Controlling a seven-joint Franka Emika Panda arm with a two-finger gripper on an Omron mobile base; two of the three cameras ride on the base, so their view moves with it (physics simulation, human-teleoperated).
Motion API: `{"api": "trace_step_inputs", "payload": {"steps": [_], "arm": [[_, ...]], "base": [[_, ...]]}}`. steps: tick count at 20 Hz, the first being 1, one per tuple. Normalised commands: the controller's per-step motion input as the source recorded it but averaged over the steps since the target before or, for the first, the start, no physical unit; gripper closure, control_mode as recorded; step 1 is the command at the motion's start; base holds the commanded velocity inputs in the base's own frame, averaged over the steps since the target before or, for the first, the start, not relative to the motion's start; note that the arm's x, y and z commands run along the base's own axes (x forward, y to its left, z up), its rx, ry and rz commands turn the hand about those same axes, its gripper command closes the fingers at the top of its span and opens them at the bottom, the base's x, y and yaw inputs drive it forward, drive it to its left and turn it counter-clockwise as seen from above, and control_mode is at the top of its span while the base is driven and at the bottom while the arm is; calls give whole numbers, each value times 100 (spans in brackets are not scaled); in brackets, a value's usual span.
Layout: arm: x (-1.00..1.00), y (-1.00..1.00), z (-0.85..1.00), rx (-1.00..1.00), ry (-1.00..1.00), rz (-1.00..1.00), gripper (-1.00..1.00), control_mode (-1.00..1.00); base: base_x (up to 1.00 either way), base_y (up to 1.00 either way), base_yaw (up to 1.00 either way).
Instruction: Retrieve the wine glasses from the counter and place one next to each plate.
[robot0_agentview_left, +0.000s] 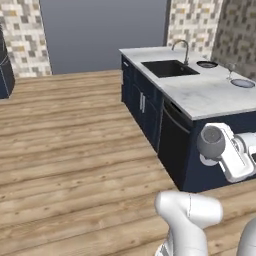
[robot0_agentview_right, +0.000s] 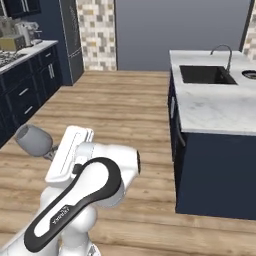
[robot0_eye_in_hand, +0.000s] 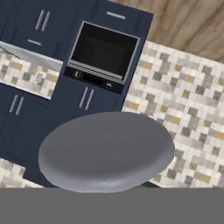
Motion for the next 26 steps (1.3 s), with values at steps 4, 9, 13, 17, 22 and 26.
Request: {"api": "trace_step_inputs", "payload": {"steps": [4,9,13,17,22,26], "arm": [[0,0,0,0,0,0,100,100],[0,0,0,0,0,0,100,100],[0,0,0,0,0,0,100,100],[0,0,0,0,0,0,100,100],[0,0,0,0,0,0,100,100],[0,0,0,0,0,0,100,100]], "base": [[-35,-100,0],[-15,-100,1],[0,-100,4],[0,-100,6],[0,-100,6],[0,-100,6]]}}
